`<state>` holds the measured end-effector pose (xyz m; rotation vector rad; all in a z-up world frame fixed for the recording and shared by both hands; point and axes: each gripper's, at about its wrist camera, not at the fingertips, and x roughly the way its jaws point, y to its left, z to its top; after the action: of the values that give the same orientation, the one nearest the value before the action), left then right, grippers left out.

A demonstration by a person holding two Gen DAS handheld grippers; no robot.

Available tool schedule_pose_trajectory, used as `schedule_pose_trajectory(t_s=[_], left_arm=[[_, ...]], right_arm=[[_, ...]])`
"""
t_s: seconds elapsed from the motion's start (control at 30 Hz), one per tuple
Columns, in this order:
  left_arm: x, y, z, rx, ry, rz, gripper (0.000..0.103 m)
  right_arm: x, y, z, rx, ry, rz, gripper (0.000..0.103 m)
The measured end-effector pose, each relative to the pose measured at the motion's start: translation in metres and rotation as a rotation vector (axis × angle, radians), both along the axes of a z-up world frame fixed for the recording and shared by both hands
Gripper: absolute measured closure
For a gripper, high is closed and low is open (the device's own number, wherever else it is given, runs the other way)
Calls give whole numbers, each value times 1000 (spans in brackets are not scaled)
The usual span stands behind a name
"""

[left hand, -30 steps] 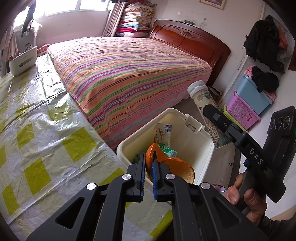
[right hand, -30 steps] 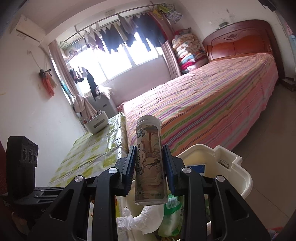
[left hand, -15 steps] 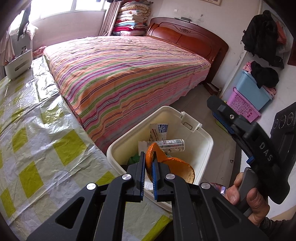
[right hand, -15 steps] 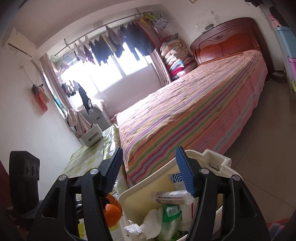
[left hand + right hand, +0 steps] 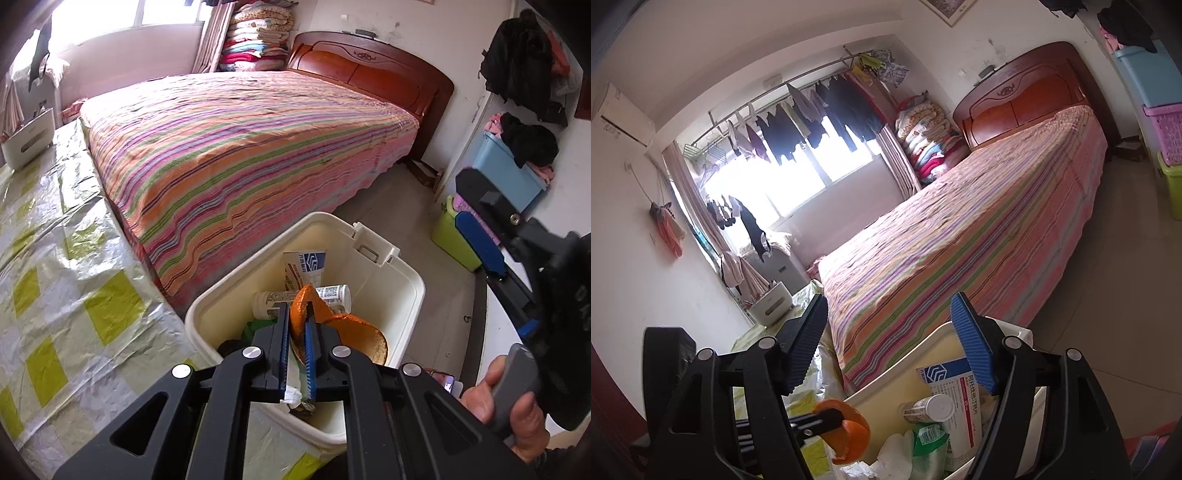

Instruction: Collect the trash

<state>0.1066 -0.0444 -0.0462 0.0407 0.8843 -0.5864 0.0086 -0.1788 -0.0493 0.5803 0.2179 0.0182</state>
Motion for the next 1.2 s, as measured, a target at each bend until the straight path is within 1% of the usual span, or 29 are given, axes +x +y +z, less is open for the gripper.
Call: schedule_pose_trajectory(t_s=[0.13,0.2,0.23,0.27,0.33,0.4,0.5,0.57,0.63,0.7,0.73,0.77,0.83,0.9,0.93,0.97,1.07,1.13,1.2], left_arm=[[2,-6,-6,36,18,14,94],[3,-6,-7,36,32,13,91],[2,-5,-7,30,34,16,79],[2,-4,-6,22,27,25,52],[-2,3,2,-17,-30,59,24],[-7,7,9,-44,-82,77,24],[-10,9,16,-31,-111,82,23],[-13,13,20,-15,-156,120,23],[-18,18,26,35,-221,185,23],[-24,23,31,70,-271,226,23],[-28,26,35,107,-297,264,23],[-31,30,39,122,-309,284,23],[-42,42,45,165,-345,353,23],[-55,55,50,187,-360,405,23],[-63,63,52,196,-358,435,23],[-68,70,54,202,-359,463,23],[-89,93,59,200,-345,518,23],[-102,105,63,216,-337,560,23],[-111,114,66,213,-327,563,23]], right_arm=[[1,5,0,2,-7,-2,31],[1,6,1,5,-13,-4,31],[0,6,1,7,-15,-5,30],[0,6,1,9,-16,-6,30],[-1,4,-1,14,-18,-5,29],[-2,4,-2,18,-20,-6,29],[-4,2,-2,21,-28,-9,29],[-6,0,-1,16,-36,-23,26],[-10,0,-1,3,-41,-33,23],[-15,5,2,-31,-33,-43,20],[-19,9,4,-52,-25,-44,16],[-23,13,5,-69,-15,-43,11],[-29,22,6,-97,36,-39,7],[-35,30,6,-102,79,-17,7],[-42,38,7,-118,120,1,7],[-48,45,9,-142,141,5,7],[-66,59,16,-194,153,33,7],[-81,71,22,-249,168,42,7],[-89,77,26,-269,173,54,7]])
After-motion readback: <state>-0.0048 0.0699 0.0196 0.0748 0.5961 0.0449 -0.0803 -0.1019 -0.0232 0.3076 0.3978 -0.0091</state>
